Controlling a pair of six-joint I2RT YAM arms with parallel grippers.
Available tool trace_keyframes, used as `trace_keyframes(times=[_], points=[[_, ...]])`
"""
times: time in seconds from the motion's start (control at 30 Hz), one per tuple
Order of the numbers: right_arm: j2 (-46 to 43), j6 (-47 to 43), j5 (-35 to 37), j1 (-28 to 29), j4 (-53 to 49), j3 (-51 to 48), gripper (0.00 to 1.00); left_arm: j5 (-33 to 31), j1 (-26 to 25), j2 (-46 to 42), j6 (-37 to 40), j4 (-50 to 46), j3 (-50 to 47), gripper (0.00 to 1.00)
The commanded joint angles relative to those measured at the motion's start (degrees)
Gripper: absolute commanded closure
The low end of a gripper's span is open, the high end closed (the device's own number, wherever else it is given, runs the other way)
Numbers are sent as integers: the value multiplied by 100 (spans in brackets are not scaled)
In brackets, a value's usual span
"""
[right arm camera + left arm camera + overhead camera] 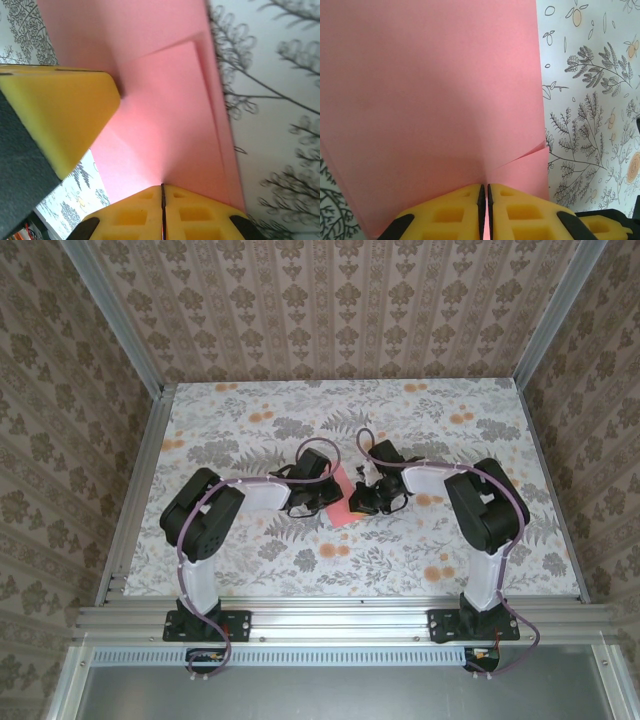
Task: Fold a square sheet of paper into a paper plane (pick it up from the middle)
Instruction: Fold the triangle a second time at the center of the table.
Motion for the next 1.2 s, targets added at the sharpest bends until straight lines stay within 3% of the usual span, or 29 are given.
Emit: trace_keyframes(times=[0.0,0.57,0.9,1.17], points=[[-127,-52,-18,-143,-358,-269,89,-264,77,214,-22,-428,-212,86],[-253,-77,-628,-924,-216,-773,87,-280,84,250,45,-522,-194,87],[-538,-418,-56,-1025,-867,-589,87,-221,76,259,106,-581,-112,87],[-945,-762,-22,-743,-676,-298,65,-191,-46,77,603,-984,338,87]])
